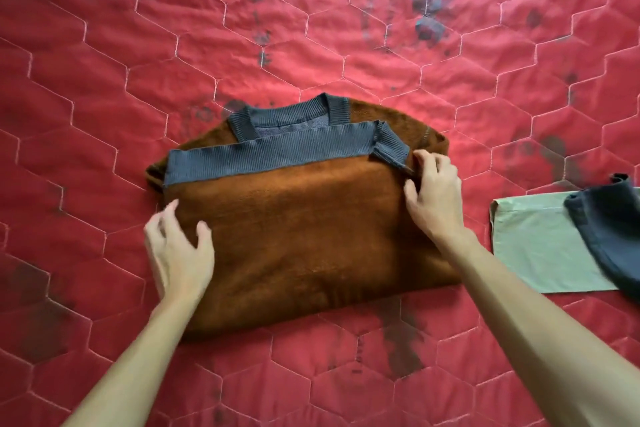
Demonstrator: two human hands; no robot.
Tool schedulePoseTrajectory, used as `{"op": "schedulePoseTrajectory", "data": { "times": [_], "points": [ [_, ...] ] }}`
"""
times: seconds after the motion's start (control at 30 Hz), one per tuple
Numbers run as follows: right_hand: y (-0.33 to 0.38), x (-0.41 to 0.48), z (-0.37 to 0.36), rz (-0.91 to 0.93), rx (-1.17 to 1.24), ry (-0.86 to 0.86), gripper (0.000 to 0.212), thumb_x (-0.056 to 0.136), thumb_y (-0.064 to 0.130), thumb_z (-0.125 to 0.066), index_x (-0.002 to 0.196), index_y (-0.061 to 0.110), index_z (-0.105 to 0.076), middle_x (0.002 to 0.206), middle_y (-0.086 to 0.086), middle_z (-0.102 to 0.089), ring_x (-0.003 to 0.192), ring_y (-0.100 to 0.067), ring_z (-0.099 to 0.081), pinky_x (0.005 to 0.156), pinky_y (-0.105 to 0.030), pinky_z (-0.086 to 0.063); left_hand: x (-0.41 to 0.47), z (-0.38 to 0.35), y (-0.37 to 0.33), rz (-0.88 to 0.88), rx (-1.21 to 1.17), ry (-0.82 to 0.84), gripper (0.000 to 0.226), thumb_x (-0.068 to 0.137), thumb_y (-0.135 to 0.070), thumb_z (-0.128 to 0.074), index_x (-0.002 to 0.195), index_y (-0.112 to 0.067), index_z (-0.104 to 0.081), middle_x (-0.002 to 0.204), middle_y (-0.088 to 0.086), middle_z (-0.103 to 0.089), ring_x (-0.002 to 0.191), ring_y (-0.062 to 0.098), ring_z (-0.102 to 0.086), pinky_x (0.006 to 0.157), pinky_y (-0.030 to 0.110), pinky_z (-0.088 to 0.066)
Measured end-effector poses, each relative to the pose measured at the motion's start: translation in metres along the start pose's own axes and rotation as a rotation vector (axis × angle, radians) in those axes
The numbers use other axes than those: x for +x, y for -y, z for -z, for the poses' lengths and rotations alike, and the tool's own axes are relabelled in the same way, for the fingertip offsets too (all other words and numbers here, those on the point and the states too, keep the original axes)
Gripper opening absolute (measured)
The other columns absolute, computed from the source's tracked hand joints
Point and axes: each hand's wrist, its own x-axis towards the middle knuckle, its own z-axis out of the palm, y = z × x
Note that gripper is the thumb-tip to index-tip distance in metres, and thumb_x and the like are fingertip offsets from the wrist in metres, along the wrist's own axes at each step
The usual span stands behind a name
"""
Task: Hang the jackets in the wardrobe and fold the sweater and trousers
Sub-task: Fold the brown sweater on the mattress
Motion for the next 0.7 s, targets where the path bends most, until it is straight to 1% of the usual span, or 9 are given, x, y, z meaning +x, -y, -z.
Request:
{"op": "schedulePoseTrajectory", "data": {
  "times": [0.07, 0.13, 0.2, 0.3, 0.37, 0.43, 0.53, 0.6, 0.7],
  "points": [
    [0.008, 0.026, -0.006, 0.062, -0.068, -0.015, 0.040, 0.087, 0.009, -0.060, 0.127, 0.007, -0.057, 0.122, -0.020, -0.055, 0.110, -0.043, -0.051, 0.092, -0.050, -0.042, 0.029, -0.012, -0.020, -0.070, 0.075, -0.036, 0.052, 0.095, -0.028, -0.057, 0.145, -0.019, -0.041, 0.141, 0.020, -0.040, 0.127, 0.037, -0.041, 0.107, 0.048, -0.035],
    [0.008, 0.047, -0.007, -0.010, -0.013, -0.057, 0.025, 0.097, 0.018, -0.055, 0.114, 0.001, -0.062, 0.115, -0.025, -0.058, 0.107, -0.045, -0.052, 0.088, -0.049, -0.041, 0.055, -0.016, -0.033, 0.023, 0.022, -0.118, 0.049, 0.096, -0.027, -0.057, 0.143, -0.019, -0.042, 0.132, 0.019, -0.048, 0.122, 0.037, -0.045, 0.101, 0.046, -0.038],
    [0.001, 0.067, -0.002, -0.200, 0.124, -0.105, 0.039, 0.103, 0.030, -0.046, 0.101, -0.005, -0.063, 0.108, -0.030, -0.060, 0.103, -0.046, -0.055, 0.086, -0.048, -0.040, 0.078, -0.011, -0.039, 0.098, -0.157, -0.208, 0.044, 0.095, -0.018, -0.061, 0.136, -0.015, -0.047, 0.112, 0.014, -0.059, 0.111, 0.034, -0.053, 0.095, 0.039, -0.038],
    [-0.015, 0.088, 0.005, -0.318, 0.231, -0.110, 0.048, 0.103, 0.037, -0.045, 0.091, -0.005, -0.064, 0.102, -0.034, -0.061, 0.100, -0.047, -0.056, 0.086, -0.046, -0.040, 0.102, 0.000, -0.037, 0.025, -0.298, -0.305, 0.035, 0.091, -0.014, -0.065, 0.125, -0.011, -0.057, 0.091, 0.003, -0.056, 0.091, 0.026, -0.056, 0.089, 0.037, -0.041],
    [-0.018, 0.093, 0.003, -0.336, 0.260, -0.056, 0.044, 0.100, 0.041, -0.048, 0.098, 0.001, -0.067, 0.106, -0.031, -0.062, 0.105, -0.046, -0.056, 0.092, -0.045, -0.042, 0.110, 0.002, -0.029, 0.031, -0.269, -0.290, 0.035, 0.092, -0.019, -0.066, 0.125, -0.010, -0.058, 0.092, 0.003, -0.057, 0.090, 0.023, -0.055, 0.091, 0.035, -0.041],
    [-0.013, 0.088, 0.001, -0.396, 0.269, 0.006, 0.046, 0.096, 0.048, -0.055, 0.119, 0.009, -0.062, 0.125, -0.027, -0.055, 0.121, -0.043, -0.050, 0.105, -0.045, -0.038, 0.110, -0.001, -0.019, 0.072, -0.182, -0.222, 0.038, 0.092, -0.023, -0.067, 0.125, -0.007, -0.056, 0.097, 0.011, -0.063, 0.100, 0.030, -0.058, 0.096, 0.035, -0.037],
    [-0.009, 0.070, 0.007, -0.503, 0.240, 0.092, 0.076, 0.084, 0.056, -0.069, 0.136, 0.006, -0.045, 0.139, -0.025, -0.045, 0.132, -0.039, -0.042, 0.112, -0.042, -0.032, 0.103, -0.007, -0.011, 0.057, -0.070, -0.170, 0.038, 0.094, -0.027, -0.064, 0.125, -0.006, -0.055, 0.111, 0.018, -0.063, 0.111, 0.034, -0.052, 0.097, 0.036, -0.034],
    [-0.013, 0.054, 0.014, -0.574, 0.291, 0.233, 0.078, 0.077, 0.057, -0.076, 0.131, 0.007, -0.048, 0.132, -0.019, -0.056, 0.123, -0.035, -0.054, 0.105, -0.042, -0.042, 0.095, -0.008, -0.014, 0.045, -0.041, -0.168, 0.042, 0.095, -0.030, -0.061, 0.130, -0.009, -0.051, 0.120, 0.019, -0.056, 0.114, 0.035, -0.049, 0.098, 0.039, -0.035],
    [-0.020, 0.033, 0.036, -0.591, 0.437, 0.505, 0.046, 0.077, 0.046, -0.081, 0.107, 0.014, -0.066, 0.108, -0.006, -0.072, 0.094, -0.020, -0.068, 0.084, -0.035, -0.052, 0.079, -0.013, -0.022, -0.022, 0.029, -0.184, 0.053, 0.095, -0.032, -0.058, 0.141, -0.011, -0.041, 0.134, 0.019, -0.045, 0.119, 0.036, -0.046, 0.104, 0.045, -0.037]
  ]
}}
